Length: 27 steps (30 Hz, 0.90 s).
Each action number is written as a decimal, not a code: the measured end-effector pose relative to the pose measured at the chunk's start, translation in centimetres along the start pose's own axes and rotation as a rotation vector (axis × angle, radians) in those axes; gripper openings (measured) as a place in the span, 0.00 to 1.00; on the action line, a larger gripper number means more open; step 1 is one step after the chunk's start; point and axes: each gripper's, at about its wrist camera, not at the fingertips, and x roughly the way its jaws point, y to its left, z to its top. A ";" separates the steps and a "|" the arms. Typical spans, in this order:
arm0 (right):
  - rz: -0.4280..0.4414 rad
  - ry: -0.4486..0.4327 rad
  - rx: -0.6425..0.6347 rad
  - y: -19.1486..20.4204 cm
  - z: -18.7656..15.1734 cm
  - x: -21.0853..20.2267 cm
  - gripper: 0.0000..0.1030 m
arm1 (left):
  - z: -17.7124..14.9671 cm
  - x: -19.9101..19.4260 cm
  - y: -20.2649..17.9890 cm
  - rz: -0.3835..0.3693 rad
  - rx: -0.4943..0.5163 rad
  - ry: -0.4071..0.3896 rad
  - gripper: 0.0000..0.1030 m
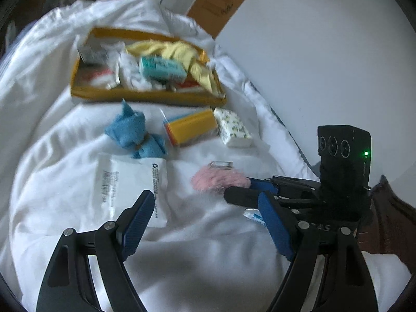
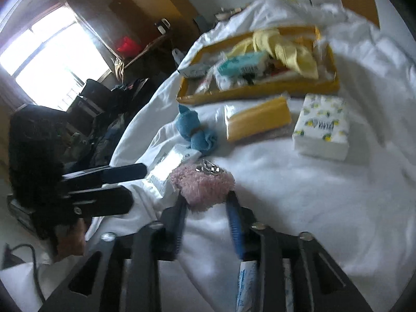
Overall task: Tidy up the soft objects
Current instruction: 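Grasp the pink fuzzy pad with the left tool, then place the pink pad in the tray with left tool while right tool drops a white sachet in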
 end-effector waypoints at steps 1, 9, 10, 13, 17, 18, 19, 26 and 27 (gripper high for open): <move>0.020 -0.003 0.025 -0.5 0.1 -0.1 0.52 | 0.2 0.6 0.3 -0.008 -0.007 0.023 0.79; -0.127 -0.152 0.095 -2.3 -1.2 -6.7 0.64 | 1.5 3.6 -0.7 0.061 0.038 0.108 0.79; -0.165 -0.160 0.092 -2.4 -1.6 -7.3 0.64 | 1.7 4.3 -1.4 0.083 0.077 0.123 0.79; -0.271 -0.195 0.122 -3.1 -2.8 -8.8 0.64 | 1.7 6.4 -2.8 0.135 0.160 0.186 0.69; -0.299 -0.160 0.145 -3.5 -4.3 -8.9 0.64 | 0.7 8.9 -4.0 0.223 0.241 0.255 0.42; -0.294 -0.123 0.124 -3.3 -4.5 -8.2 0.64 | 0.3 9.0 -4.5 0.245 0.268 0.249 0.41; -0.274 -0.076 0.102 -2.9 -4.8 -7.4 0.64 | 0.1 9.0 -4.7 0.259 0.278 0.238 0.39; -0.148 0.077 0.100 -3.3 -5.5 -4.1 0.68 | 0.8 3.4 -2.8 0.109 0.141 0.017 0.38; -0.148 0.085 0.089 -3.2 -5.4 -3.8 0.68 | 0.8 2.5 -2.3 0.092 0.118 -0.012 0.38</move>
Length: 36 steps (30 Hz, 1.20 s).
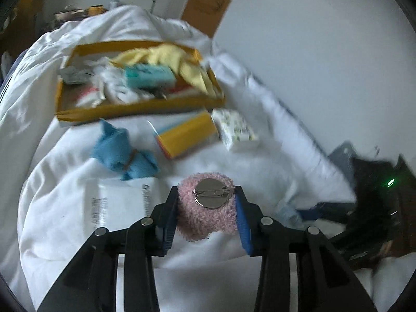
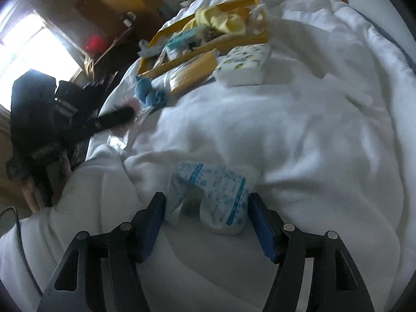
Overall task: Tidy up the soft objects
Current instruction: 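Place the pink pad in the tray with left tool while right tool drops a white sachet in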
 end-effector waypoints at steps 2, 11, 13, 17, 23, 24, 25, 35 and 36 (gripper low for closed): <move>-0.006 -0.017 -0.020 0.4 -0.1 0.2 0.63 | 0.1 -1.0 0.5 -0.015 -0.025 -0.039 0.38; 0.023 -0.145 -0.016 0.2 0.1 -0.9 0.40 | 0.7 -4.5 1.4 -0.022 -0.080 -0.156 0.38; 0.016 -0.176 -0.018 0.3 0.2 -1.4 0.38 | 0.7 -4.6 1.3 -0.029 -0.077 -0.157 0.38; 0.011 -0.272 -0.041 0.5 0.9 -3.1 0.38 | 0.6 -4.2 1.6 -0.038 -0.086 -0.142 0.38; 0.047 -0.321 -0.033 0.1 2.5 -3.6 0.38 | 1.0 -3.4 2.9 -0.055 -0.135 -0.115 0.38; 0.046 -0.318 -0.029 -0.1 2.8 -3.5 0.38 | 1.2 -3.2 3.3 -0.051 -0.144 -0.112 0.38; 0.043 -0.313 -0.027 -0.2 3.1 -3.3 0.38 | 1.4 -3.1 3.6 -0.048 -0.158 -0.113 0.38; 0.038 -0.355 -0.051 0.5 10.1 -2.2 0.38 | 6.7 -2.3 8.6 0.076 -0.282 -0.143 0.38; 0.019 -0.376 -0.058 0.9 11.1 -2.0 0.38 | 7.6 -2.3 9.4 0.114 -0.305 -0.161 0.38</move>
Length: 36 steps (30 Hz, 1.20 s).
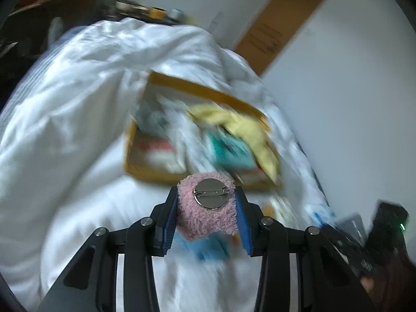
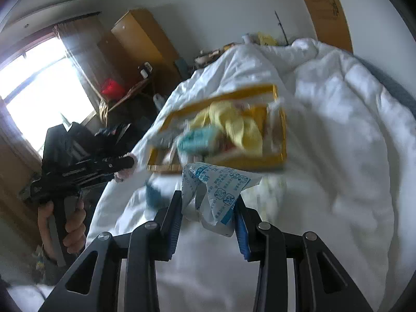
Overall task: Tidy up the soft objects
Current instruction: 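Place the pink pad in the tray with left tool while right tool drops a white sachet in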
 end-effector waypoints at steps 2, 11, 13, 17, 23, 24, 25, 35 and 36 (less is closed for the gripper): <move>-0.023 -0.012 -0.052 1.2 1.5 1.6 0.38 | 1.6 0.9 0.8 0.024 -0.039 -0.004 0.38; -0.093 0.022 -0.114 4.3 6.7 9.9 0.39 | 5.9 5.7 4.7 0.054 -0.164 0.026 0.38; -0.117 0.032 -0.120 4.3 7.0 11.2 0.39 | 6.3 6.3 5.3 0.075 -0.171 0.037 0.38; -0.120 0.041 -0.075 3.4 7.7 12.9 0.39 | 6.7 6.8 5.4 0.056 -0.180 0.031 0.39; -0.116 0.042 -0.065 3.0 8.3 13.9 0.41 | 6.5 7.6 4.4 0.043 -0.127 0.045 0.39; -0.118 0.039 -0.065 3.1 8.5 14.1 0.41 | 6.4 7.8 4.3 0.047 -0.120 0.048 0.39; -0.113 0.036 -0.067 3.3 8.5 14.2 0.41 | 6.3 8.0 4.2 0.054 -0.116 0.050 0.40; -0.082 0.034 -0.033 3.6 8.4 14.3 0.63 | 5.8 7.9 4.8 0.021 -0.135 0.032 0.69; -0.084 0.016 -0.025 3.5 8.5 13.8 0.63 | 5.6 7.8 5.1 0.000 -0.148 0.029 0.69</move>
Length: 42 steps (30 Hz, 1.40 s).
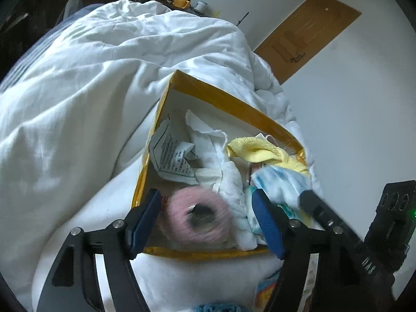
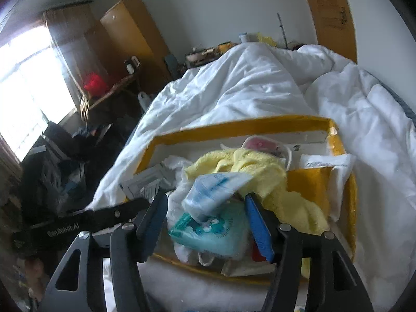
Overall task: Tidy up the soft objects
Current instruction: 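Place the pink pad in the tray with left tool while right tool drops a white sachet in, then grasp the blue towel with left tool while right tool grasps the lemon-print tissue pack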
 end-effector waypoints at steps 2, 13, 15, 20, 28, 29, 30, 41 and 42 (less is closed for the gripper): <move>0.028 -0.006 0.018 -0.1 0.2 -1.3 0.63 | -0.3 -0.2 0.6 -0.038 -0.030 0.006 0.69; 0.126 -0.076 0.013 -1.4 -9.8 -14.8 0.73 | -6.3 -8.7 -0.9 -0.209 0.077 -0.036 0.79; 0.134 -0.071 0.044 -2.8 -11.6 -15.5 0.73 | -7.8 -9.0 -1.6 -0.177 0.132 -0.043 0.80; 0.133 -0.009 0.265 -7.9 -12.0 -14.1 0.73 | -10.4 -6.8 -3.2 -0.121 0.208 0.033 0.80; 0.067 0.061 0.324 -9.0 -12.7 -11.5 0.73 | -11.8 -5.5 -3.8 -0.069 0.252 0.080 0.80; 0.062 0.063 0.325 -9.1 -12.5 -11.4 0.73 | -11.8 -5.6 -3.7 -0.072 0.249 0.078 0.80; 0.059 0.069 0.323 -9.2 -12.3 -11.2 0.73 | -11.8 -5.6 -3.6 -0.074 0.244 0.078 0.80; 0.008 0.082 0.301 -9.9 -12.3 -8.5 0.61 | -11.4 -2.8 -3.2 -0.072 0.199 0.114 0.78; 0.003 0.078 0.294 -9.8 -12.3 -8.5 0.58 | -11.5 -2.5 -3.2 -0.061 0.197 0.117 0.75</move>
